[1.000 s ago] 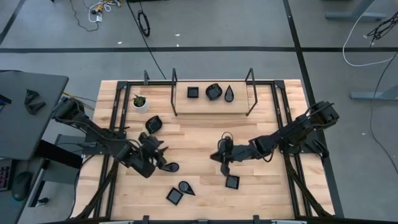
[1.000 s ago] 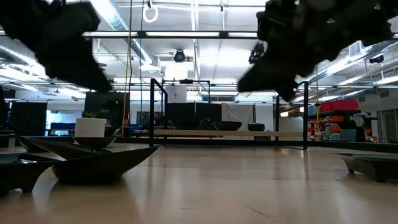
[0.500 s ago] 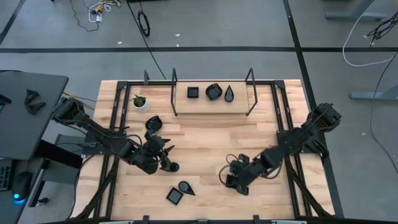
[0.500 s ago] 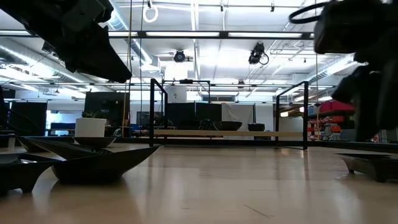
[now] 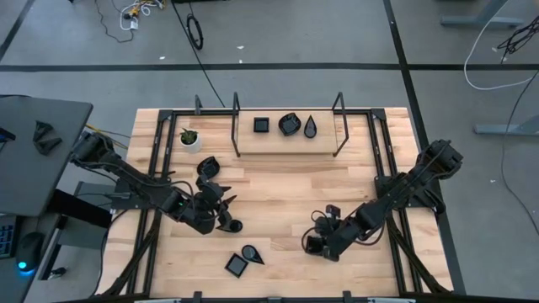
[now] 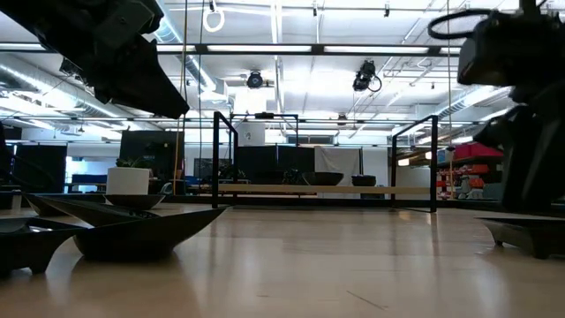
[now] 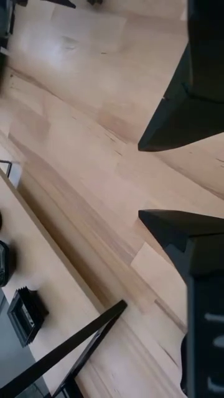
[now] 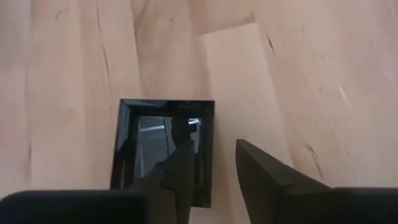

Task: Pick & Place Mini shaped plates
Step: Stack the black square bowl on top of the other black square bowl on the shelf

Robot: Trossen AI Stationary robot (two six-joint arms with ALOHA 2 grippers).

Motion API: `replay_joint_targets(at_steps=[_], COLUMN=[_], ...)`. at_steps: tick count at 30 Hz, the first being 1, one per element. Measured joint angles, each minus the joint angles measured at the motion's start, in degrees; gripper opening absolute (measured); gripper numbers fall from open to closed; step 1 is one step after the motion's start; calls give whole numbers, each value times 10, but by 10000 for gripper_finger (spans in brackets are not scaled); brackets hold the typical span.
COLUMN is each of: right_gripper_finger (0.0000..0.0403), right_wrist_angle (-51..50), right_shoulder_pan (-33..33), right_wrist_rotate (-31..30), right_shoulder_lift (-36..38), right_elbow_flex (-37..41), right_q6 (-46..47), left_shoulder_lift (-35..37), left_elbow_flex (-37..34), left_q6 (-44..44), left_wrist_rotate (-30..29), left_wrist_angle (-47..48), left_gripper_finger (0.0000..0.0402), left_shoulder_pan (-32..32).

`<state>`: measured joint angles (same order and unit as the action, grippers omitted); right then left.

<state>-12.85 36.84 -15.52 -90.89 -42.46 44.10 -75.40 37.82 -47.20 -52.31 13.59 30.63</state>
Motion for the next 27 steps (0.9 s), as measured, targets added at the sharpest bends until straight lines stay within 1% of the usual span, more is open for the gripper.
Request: replay_joint_targets(at_steps=[5, 9, 13, 18, 20, 23, 25, 27], right_gripper_finger=[103, 83, 54, 10, 7, 13, 11, 6], right_wrist_angle=[55, 105, 123, 154, 180, 247, 304, 357], right_shoulder_pan=[0, 0, 0, 0, 0, -13, -34, -63], right_wrist_rotate=[3, 20, 25, 23, 10, -22, -42, -49], right_shoulder_lift=[0, 0, 0, 0, 0, 0, 0, 0], right_elbow_flex=[36, 62, 73, 74, 74, 74, 74, 73], right_q6=[1, -2, -2, -34, -42, -66, -93, -131], left_shoulder_lift=[0, 0, 0, 0, 0, 0, 0, 0], left_elbow_flex=[0, 0, 0, 0, 0, 0, 0, 0], left_q6=[-1, -1, -1, -1, -1, -1, -1, -1], left_wrist_rotate=[0, 0, 0, 0, 0, -2, -7, -12], left_wrist_angle=[0, 0, 0, 0, 0, 0, 0, 0], left_gripper_finger=[170, 170, 169, 169, 169, 169, 169, 169], left_shoulder_pan=[0, 0, 0, 0, 0, 0, 0, 0])
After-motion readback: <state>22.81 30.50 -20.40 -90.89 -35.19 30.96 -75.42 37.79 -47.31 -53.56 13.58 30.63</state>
